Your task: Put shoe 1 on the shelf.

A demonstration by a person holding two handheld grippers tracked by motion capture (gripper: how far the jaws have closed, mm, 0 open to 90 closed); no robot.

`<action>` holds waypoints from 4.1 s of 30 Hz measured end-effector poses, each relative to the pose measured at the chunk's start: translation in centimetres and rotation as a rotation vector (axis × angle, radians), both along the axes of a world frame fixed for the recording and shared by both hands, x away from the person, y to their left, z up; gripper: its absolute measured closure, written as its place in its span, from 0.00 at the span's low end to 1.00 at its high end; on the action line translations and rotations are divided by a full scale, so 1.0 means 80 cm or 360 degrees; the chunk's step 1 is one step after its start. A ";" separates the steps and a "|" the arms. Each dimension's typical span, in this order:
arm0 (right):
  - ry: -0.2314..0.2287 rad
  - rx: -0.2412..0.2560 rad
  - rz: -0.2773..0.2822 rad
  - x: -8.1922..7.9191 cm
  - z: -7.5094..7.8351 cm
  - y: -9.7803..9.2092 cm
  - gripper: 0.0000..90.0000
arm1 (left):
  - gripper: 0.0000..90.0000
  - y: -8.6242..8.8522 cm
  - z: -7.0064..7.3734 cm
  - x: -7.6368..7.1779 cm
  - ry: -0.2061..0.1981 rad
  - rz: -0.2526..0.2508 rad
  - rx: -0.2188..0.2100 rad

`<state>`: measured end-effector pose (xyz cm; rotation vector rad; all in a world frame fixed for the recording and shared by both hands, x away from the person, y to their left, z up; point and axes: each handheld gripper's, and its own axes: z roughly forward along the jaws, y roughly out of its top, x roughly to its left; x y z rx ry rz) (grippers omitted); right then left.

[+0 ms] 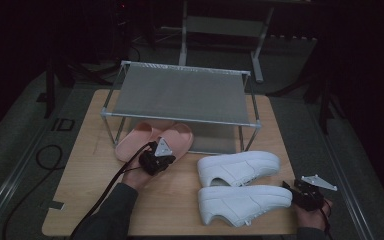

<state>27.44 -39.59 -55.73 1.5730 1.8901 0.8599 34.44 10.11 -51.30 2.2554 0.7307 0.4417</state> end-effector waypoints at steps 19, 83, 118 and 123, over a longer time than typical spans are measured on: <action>0.0000 0.0002 0.0000 0.000 0.000 0.000 0.53 | 1.00 -0.009 0.001 0.043 -0.0023 0.0016 -0.0023; -0.0001 0.0000 0.0002 0.000 0.000 0.000 0.53 | 1.00 0.039 -0.017 -0.027 0.0038 0.0149 0.0066; -0.0002 0.0001 0.0005 0.000 0.000 0.000 0.53 | 1.00 0.012 -0.003 0.014 -0.0094 0.0226 0.0032; -0.0001 0.0001 0.0004 0.000 0.000 0.000 0.53 | 1.00 0.063 0.013 -0.008 -0.0120 0.0344 0.0049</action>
